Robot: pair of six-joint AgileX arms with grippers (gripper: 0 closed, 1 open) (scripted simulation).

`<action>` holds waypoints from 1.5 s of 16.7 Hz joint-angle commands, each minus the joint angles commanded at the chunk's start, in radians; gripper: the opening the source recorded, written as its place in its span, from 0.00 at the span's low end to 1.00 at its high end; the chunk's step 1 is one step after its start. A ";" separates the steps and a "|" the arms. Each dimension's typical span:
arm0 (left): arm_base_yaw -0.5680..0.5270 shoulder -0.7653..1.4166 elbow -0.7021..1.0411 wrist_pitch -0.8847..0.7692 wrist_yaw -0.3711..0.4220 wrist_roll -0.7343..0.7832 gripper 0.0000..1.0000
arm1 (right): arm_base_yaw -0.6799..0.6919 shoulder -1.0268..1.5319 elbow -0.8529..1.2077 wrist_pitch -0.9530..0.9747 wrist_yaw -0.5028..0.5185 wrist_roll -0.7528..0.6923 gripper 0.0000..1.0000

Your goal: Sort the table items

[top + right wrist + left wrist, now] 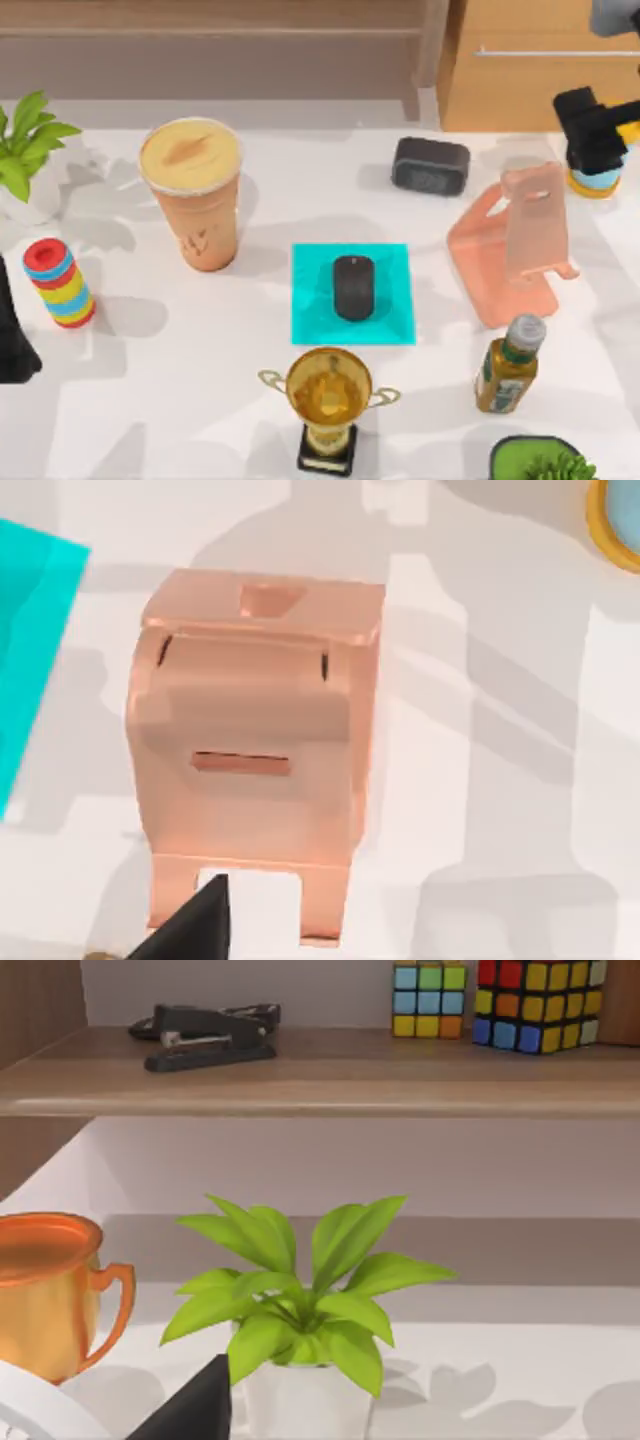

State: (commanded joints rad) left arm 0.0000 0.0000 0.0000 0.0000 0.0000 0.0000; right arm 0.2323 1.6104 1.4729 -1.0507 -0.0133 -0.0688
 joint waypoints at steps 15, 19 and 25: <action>0.000 0.000 0.000 0.000 0.000 0.000 1.00 | -0.452 -0.243 -0.688 0.074 -0.005 -0.467 1.00; 0.000 0.000 0.000 0.000 0.000 0.000 1.00 | -0.448 -0.221 -0.707 0.112 -0.005 -0.463 1.00; 0.000 0.000 0.000 0.000 0.000 0.000 1.00 | -0.444 -0.112 -0.829 0.349 -0.005 -0.457 1.00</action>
State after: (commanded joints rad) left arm 0.0000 0.0000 0.0000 0.0000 0.0000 0.0000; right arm -0.2118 1.4980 0.6444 -0.7019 -0.0186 -0.5254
